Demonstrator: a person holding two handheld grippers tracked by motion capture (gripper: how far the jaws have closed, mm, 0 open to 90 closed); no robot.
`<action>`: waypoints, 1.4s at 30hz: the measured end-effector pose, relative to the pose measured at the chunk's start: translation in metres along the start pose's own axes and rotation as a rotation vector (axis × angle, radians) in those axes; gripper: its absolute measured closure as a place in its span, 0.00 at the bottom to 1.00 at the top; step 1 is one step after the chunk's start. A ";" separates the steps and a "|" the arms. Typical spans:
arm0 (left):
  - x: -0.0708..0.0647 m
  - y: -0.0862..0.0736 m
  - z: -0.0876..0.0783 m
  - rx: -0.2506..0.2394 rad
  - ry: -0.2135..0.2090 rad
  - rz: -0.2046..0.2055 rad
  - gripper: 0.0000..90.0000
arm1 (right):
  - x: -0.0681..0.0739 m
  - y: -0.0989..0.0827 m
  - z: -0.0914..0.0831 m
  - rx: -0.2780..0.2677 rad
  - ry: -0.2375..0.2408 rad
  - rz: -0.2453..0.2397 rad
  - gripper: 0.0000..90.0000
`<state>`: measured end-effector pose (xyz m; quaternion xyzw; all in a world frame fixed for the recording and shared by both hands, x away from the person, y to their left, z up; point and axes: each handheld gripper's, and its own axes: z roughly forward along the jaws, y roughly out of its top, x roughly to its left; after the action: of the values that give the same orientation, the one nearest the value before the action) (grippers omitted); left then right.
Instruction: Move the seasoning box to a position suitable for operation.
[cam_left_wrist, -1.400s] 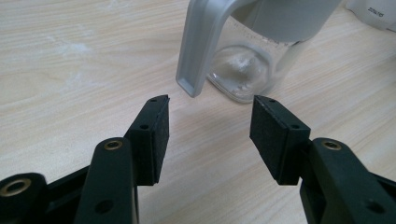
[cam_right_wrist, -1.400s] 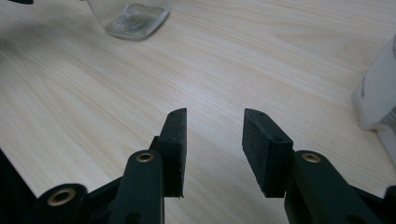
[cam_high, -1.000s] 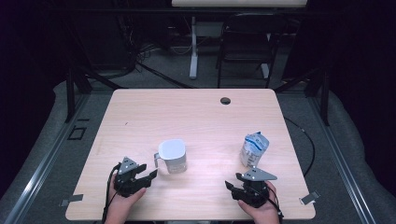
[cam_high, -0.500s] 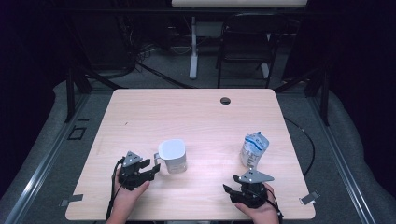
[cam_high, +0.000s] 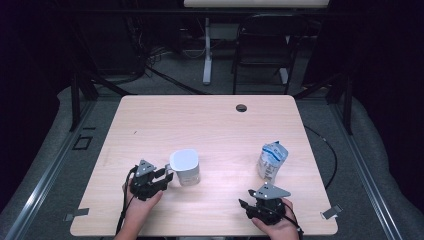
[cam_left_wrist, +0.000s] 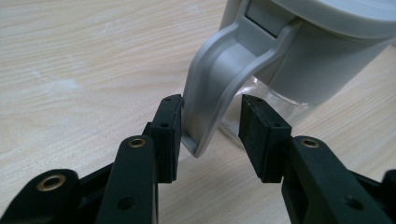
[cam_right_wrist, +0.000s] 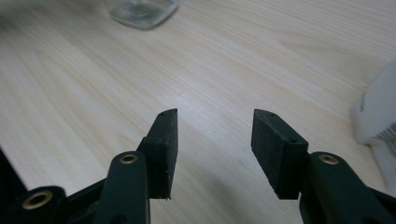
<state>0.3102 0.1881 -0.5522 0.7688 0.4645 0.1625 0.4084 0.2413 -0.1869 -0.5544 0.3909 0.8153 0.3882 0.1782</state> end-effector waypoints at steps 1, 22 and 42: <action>0.000 0.001 0.000 0.001 0.003 0.000 0.66 | 0.000 -0.001 0.001 0.001 -0.001 0.012 0.59; 0.001 0.008 0.014 -0.012 0.035 -0.024 0.70 | -0.007 -0.005 0.003 -0.050 -0.026 0.097 0.56; -0.011 0.005 0.009 0.014 0.102 0.086 0.79 | -0.011 -0.007 0.004 -0.051 -0.030 0.115 0.59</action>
<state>0.3133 0.1729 -0.5523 0.7815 0.4524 0.2158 0.3715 0.2472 -0.1956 -0.5623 0.4381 0.7787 0.4124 0.1777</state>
